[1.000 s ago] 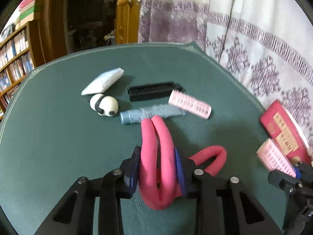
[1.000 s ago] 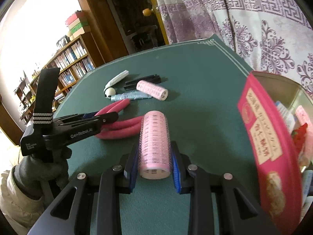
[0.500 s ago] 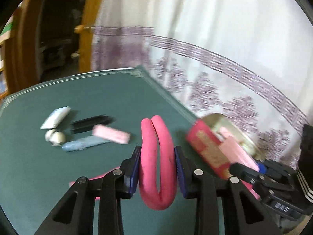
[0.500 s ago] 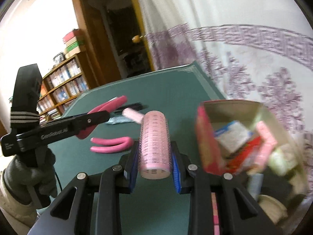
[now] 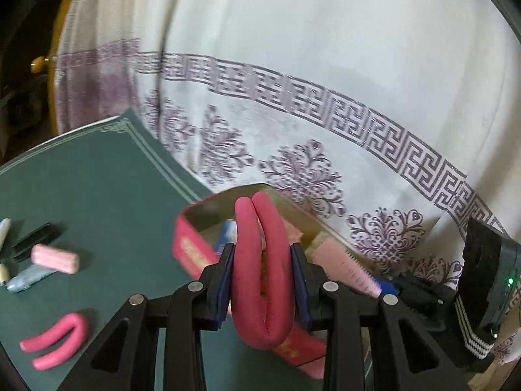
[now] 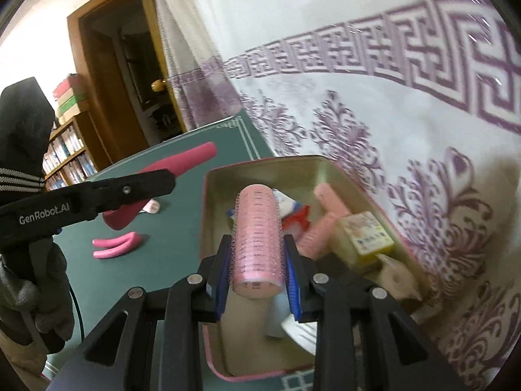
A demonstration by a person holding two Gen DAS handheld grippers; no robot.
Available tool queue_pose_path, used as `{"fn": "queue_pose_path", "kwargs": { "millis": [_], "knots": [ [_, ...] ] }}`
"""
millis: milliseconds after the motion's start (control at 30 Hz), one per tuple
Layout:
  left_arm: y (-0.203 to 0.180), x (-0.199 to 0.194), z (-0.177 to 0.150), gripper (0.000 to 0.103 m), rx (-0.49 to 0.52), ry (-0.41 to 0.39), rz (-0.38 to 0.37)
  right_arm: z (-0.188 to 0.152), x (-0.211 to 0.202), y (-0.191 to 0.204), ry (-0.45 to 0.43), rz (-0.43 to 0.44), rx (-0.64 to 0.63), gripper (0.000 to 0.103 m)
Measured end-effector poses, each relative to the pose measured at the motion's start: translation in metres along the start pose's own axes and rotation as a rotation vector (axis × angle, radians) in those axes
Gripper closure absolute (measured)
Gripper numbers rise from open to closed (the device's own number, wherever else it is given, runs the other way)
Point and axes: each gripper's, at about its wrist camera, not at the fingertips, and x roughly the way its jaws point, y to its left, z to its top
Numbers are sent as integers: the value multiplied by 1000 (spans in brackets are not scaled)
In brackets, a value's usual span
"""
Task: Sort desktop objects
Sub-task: 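Carry the foam curler and pink roller into the pink tin and release both, then withdraw both tools from the tin back over the table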
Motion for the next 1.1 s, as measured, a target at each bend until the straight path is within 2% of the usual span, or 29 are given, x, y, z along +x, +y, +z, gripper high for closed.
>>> {"fn": "queue_pose_path", "kwargs": {
  "millis": [167,233,267,333,500,567,633,667,733,767,900,1033,1100],
  "knots": [
    [-18,28,4,65,28,38,-26,-4,-3,-14,3,-12,22,71],
    [-19,30,2,36,25,38,-18,-4,-4,-19,3,-17,39,68],
    [-17,30,1,34,22,29,-5,-5,-4,-22,6,-17,52,66],
    [-15,28,0,34,24,28,12,-5,-2,-26,11,-22,67,62],
    [3,17,-1,34,-14,15,62,-6,2,-24,19,-22,69,61],
    [10,14,-1,34,-29,10,76,-5,2,-21,18,-18,68,56],
    [16,7,-3,34,-39,6,90,-5,1,-18,9,-15,70,45],
    [18,5,-5,34,-42,3,97,-4,0,-16,4,-15,69,44],
    [25,-2,-8,24,-57,-4,114,-3,-1,-12,-1,-9,66,44],
    [28,-5,-9,22,-63,-8,123,-2,-1,-10,-2,-7,64,44],
    [49,-22,-17,22,-104,-22,170,-1,-2,5,-7,17,49,38],
    [80,-47,-29,22,-155,-48,251,1,-2,22,-15,48,30,26],
    [96,-59,-36,22,-182,-57,292,3,0,34,-22,66,23,24]
  ]
}}
